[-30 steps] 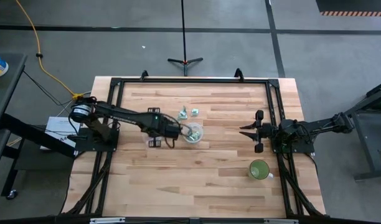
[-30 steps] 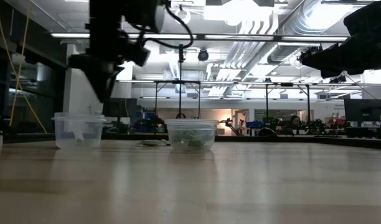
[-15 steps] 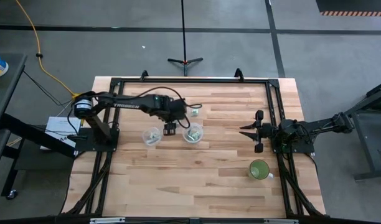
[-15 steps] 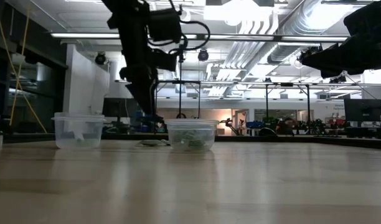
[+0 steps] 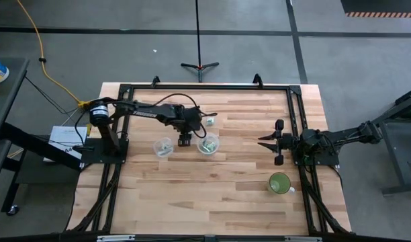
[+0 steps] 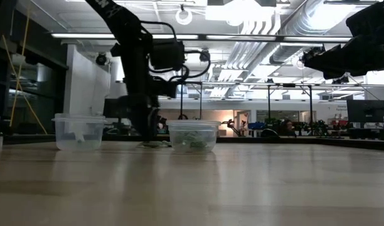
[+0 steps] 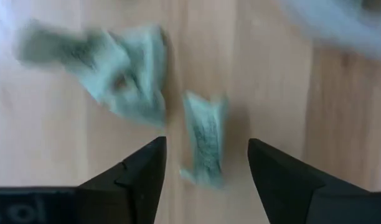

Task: Pick and place Stevia / Truvia into bins
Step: Put the white stevia packet into the left transparent container

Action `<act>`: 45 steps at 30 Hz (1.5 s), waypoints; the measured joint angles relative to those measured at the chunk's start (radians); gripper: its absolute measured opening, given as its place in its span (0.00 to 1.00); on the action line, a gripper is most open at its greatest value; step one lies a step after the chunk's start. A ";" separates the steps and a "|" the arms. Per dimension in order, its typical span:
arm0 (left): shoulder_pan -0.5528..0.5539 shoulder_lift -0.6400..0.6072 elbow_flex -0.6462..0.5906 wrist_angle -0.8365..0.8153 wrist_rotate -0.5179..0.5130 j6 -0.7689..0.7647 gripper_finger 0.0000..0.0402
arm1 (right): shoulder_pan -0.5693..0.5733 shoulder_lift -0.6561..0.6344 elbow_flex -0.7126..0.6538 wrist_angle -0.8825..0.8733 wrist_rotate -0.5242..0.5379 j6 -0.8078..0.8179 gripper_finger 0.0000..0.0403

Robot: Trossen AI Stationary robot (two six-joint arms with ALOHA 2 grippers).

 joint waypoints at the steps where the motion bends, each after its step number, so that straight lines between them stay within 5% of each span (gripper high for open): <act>1: 0.004 0.003 -0.002 -0.009 0.000 0.000 0.64 | 0.000 0.003 0.000 0.000 0.001 0.000 0.18; 11: 0.002 0.075 0.005 0.005 0.017 0.001 0.51 | 0.000 0.025 0.000 0.000 0.002 0.000 0.18; 25: 0.002 0.074 0.168 -0.229 -0.021 0.000 0.05 | 0.000 0.025 0.000 0.000 0.002 0.000 0.18; 34: -0.025 0.074 0.323 -0.643 0.014 -0.157 0.18 | 0.000 0.025 0.000 0.000 0.001 0.000 0.18; 41: -0.129 0.046 0.354 -0.828 0.016 -0.265 0.05 | 0.000 0.025 0.000 0.000 0.000 0.018 0.18; 45: -0.176 0.030 0.354 -0.836 -0.036 -0.265 0.07 | 0.000 0.025 0.000 0.000 0.000 0.019 0.18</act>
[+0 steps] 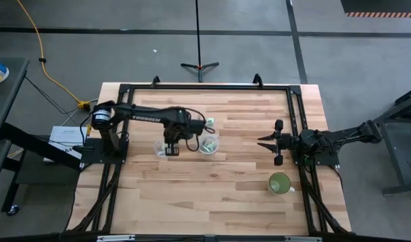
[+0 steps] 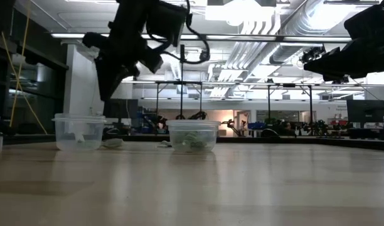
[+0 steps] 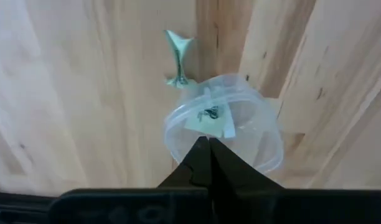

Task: Pick and place Stevia / Truvia into bins
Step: Put the white stevia packet into the left transparent container

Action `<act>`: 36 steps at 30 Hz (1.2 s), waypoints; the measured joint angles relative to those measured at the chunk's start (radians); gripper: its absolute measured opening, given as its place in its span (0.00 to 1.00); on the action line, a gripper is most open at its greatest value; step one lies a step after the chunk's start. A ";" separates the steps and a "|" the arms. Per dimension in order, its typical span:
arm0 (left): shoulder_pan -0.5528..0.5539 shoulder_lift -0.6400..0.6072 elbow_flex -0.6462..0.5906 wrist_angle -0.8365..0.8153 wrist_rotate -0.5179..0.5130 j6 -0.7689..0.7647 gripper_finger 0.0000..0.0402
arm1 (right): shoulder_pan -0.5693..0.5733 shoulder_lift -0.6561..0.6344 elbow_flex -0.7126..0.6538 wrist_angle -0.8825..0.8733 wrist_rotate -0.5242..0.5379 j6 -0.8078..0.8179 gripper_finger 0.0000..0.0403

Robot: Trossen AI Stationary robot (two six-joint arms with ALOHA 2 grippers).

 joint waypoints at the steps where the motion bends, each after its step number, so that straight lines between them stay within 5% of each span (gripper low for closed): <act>1: -0.007 -0.001 0.000 0.010 -0.020 0.003 0.10 | 0.000 0.000 0.000 0.000 0.000 0.000 0.18; 9: -0.012 0.004 -0.016 0.272 -0.041 0.057 0.48 | 0.000 0.000 0.000 0.000 0.000 0.000 0.18; 15: -0.011 0.007 -0.115 0.368 -0.015 0.137 0.64 | 0.000 0.000 0.000 0.000 -0.001 0.000 0.18; 27: 0.087 0.008 -0.273 0.482 -0.033 0.157 0.59 | 0.000 0.000 0.000 0.000 -0.001 0.000 0.18; 36: 0.114 0.008 -0.331 0.597 0.070 0.172 0.52 | 0.000 0.000 0.000 0.000 -0.005 -0.002 0.18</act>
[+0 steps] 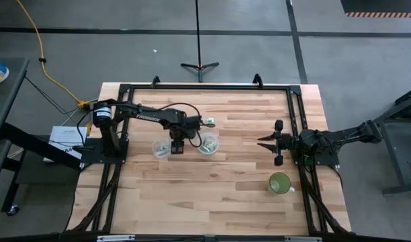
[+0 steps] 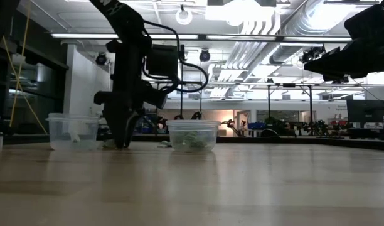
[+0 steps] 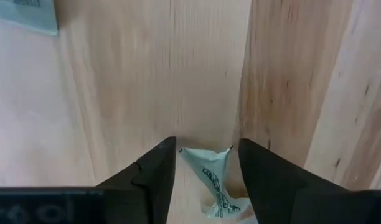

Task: Pick and place Stevia / Truvia into bins
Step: Put the white stevia packet into the left transparent container

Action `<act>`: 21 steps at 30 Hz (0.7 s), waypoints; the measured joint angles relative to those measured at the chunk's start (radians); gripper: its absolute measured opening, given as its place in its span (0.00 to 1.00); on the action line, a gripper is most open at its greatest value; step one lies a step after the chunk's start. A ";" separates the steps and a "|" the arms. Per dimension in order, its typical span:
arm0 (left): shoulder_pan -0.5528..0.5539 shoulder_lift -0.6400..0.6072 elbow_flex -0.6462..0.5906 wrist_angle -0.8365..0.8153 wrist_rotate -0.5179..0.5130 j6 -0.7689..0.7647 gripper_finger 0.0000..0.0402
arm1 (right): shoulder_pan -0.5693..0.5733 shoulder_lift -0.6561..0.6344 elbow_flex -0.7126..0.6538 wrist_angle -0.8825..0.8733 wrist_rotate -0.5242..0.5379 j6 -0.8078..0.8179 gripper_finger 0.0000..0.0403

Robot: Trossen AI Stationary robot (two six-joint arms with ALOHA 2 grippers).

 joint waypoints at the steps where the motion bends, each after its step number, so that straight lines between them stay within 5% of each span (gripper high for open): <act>1: -0.002 0.000 -0.003 0.007 0.001 0.008 0.51 | 0.000 0.000 0.000 0.000 0.000 -0.003 0.18; 12: -0.001 -0.004 -0.022 0.018 -0.009 -0.017 0.30 | 0.000 0.000 0.000 0.000 0.000 -0.053 0.18; 21: -0.002 0.002 0.019 0.000 -0.018 -0.065 0.32 | 0.000 0.000 0.000 0.000 0.006 -0.076 0.18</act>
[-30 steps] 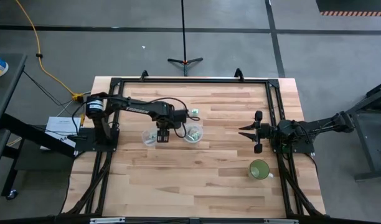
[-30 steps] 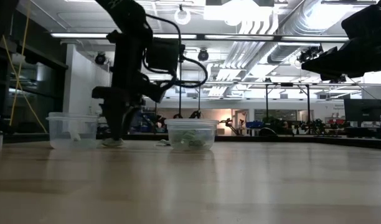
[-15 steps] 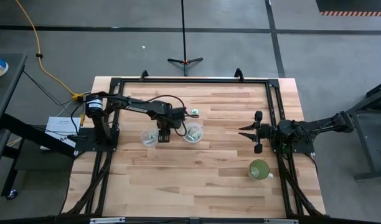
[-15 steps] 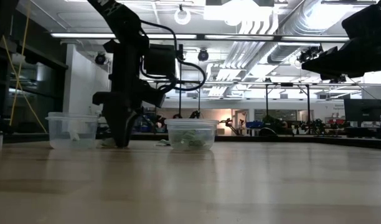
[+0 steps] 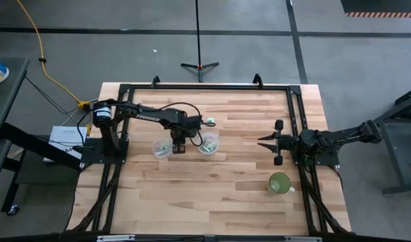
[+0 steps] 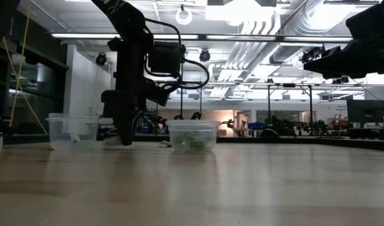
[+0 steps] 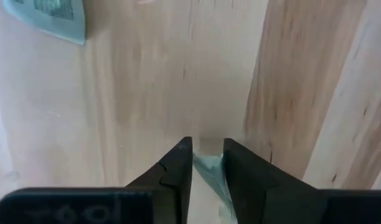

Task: Pick and place Stevia / Truvia into bins
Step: Put the white stevia packet into the left transparent container

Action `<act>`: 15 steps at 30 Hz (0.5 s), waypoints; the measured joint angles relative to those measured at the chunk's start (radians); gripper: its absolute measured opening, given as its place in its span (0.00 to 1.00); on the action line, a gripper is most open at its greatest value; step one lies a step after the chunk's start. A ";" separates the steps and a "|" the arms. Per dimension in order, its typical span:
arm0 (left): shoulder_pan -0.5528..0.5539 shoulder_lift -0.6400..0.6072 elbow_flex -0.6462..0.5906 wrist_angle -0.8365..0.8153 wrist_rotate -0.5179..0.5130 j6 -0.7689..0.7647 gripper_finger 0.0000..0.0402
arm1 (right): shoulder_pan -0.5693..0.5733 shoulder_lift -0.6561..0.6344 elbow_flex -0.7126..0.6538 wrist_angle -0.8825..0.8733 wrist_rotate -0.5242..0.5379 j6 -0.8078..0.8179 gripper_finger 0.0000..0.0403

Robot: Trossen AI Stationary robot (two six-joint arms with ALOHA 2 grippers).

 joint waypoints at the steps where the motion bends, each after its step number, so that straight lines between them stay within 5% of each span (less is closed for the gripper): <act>1: 0.000 0.000 0.000 -0.002 -0.001 -0.002 0.33 | 0.000 0.000 0.000 0.000 0.000 0.000 0.18; 15: 0.000 0.000 -0.001 -0.003 0.008 -0.067 0.49 | 0.000 0.000 0.000 0.000 0.001 0.000 0.18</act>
